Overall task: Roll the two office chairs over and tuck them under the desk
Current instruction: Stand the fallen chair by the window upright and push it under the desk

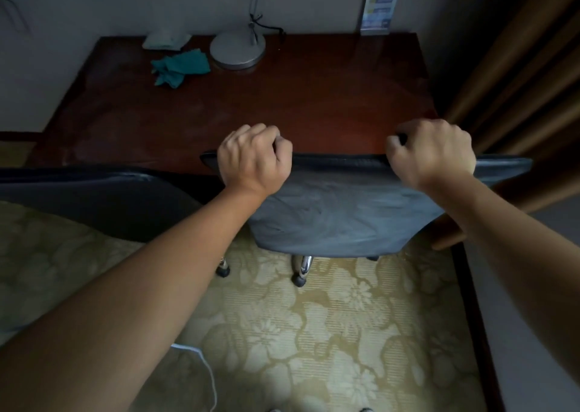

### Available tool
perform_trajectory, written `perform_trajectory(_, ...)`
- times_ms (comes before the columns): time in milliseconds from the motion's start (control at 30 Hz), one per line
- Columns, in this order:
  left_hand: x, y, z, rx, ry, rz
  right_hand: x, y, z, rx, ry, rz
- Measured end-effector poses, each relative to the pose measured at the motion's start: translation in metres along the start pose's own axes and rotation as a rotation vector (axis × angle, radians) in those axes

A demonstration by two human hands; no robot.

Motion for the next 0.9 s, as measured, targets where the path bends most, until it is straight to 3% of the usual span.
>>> perform_trajectory(133,0.000,-0.002,0.001,0.009,0.005,-0.018,0.004,0.000,0.002,0.016,-0.019,-0.061)
perform_trajectory(567,0.001,-0.006,-0.002,0.034,0.016,0.054,0.001,-0.006,0.003,0.117,-0.015,-0.030)
perform_trajectory(900,-0.002,-0.014,-0.001,-0.031,0.052,-0.054,0.001,-0.012,-0.003,0.008,0.007,-0.019)
Point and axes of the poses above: each hand's wrist, its own y-axis towards the middle knuckle, its own x-axis out of the palm, z = x × y, the point moved 6 cm from there along y, towards the middle knuckle, and after that the axes turned 7 degrees about y, right-handed, at the moved point
